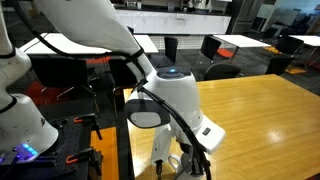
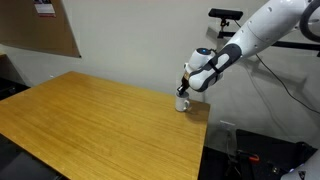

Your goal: Take the marker out of the cup and put it on the table

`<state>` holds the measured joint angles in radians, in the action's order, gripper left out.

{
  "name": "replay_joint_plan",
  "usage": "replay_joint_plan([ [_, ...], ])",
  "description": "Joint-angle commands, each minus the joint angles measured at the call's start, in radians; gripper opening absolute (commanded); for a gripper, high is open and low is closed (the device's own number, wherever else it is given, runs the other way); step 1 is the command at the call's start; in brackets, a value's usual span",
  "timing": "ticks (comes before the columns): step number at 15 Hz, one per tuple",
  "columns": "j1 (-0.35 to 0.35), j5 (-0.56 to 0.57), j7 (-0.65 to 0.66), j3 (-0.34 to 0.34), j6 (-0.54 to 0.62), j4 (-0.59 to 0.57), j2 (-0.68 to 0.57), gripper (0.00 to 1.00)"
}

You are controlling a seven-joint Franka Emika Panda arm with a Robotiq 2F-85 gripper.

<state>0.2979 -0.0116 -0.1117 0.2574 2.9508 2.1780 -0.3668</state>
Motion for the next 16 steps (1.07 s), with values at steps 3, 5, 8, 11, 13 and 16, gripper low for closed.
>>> replay_joint_plan([
  [3, -0.062, 0.052, 0.082, 0.06, 0.071, 0.128, 0.13, 0.03],
  [5, -0.101, 0.072, 0.12, 0.101, 0.106, 0.159, 0.159, 0.03],
  [8, -0.18, 0.142, 0.202, 0.199, 0.158, 0.195, 0.193, 0.03],
  [11, -0.266, 0.213, 0.28, 0.306, 0.186, 0.212, 0.225, 0.03],
  [13, -0.316, 0.251, 0.321, 0.361, 0.197, 0.217, 0.245, 0.03],
  [16, -0.366, 0.29, 0.36, 0.406, 0.205, 0.226, 0.282, 0.03],
])
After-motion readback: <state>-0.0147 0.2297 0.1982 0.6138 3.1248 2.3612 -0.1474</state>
